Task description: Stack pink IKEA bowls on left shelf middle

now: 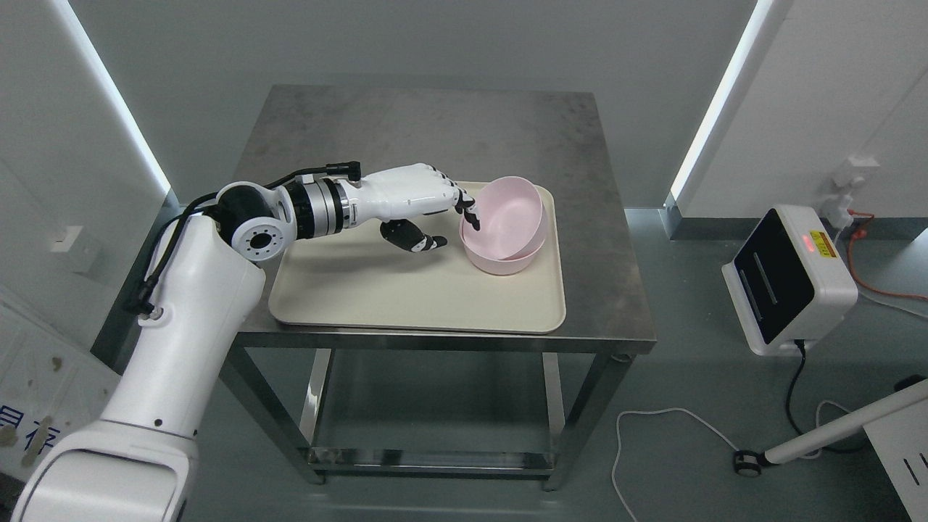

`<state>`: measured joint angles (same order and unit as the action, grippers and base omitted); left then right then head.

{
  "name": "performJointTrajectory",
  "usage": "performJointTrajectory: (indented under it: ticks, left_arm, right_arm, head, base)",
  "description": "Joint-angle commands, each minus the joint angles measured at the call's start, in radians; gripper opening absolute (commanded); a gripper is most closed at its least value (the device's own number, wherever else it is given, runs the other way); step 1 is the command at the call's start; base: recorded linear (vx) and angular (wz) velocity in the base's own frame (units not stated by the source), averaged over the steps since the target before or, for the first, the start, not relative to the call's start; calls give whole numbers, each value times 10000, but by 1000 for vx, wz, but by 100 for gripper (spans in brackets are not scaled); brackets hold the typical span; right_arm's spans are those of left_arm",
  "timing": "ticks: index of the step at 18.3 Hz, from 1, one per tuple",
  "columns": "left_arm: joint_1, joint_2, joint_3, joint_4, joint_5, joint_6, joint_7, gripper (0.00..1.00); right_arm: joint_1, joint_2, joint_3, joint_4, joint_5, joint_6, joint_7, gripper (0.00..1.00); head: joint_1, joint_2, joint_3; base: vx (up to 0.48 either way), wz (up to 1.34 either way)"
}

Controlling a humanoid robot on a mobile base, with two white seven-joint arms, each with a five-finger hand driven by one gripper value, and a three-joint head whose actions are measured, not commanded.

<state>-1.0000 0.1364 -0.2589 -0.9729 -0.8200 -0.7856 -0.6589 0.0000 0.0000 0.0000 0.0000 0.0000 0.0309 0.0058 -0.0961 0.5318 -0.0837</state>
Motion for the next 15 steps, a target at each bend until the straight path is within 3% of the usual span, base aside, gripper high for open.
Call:
performJointTrajectory:
  ticks: [1, 8, 15]
  left_arm:
    - [166, -212, 43, 34, 100, 2, -7, 42]
    - [382, -642, 104, -58, 254, 2, -7, 42]
    - [535, -934, -64, -58, 162, 2, -7, 49]
  right_arm:
    - [230, -175, -107, -337, 0, 28, 4, 100]
    - [245, -175, -107, -337, 0, 44, 4, 100]
    - [245, -175, -107, -337, 0, 44, 4, 100]
  head:
    - [0, 0, 0]
    - [0, 0, 0]
    - [0, 0, 0]
  base:
    - [0, 0]
    - [0, 0]
    - [0, 0]
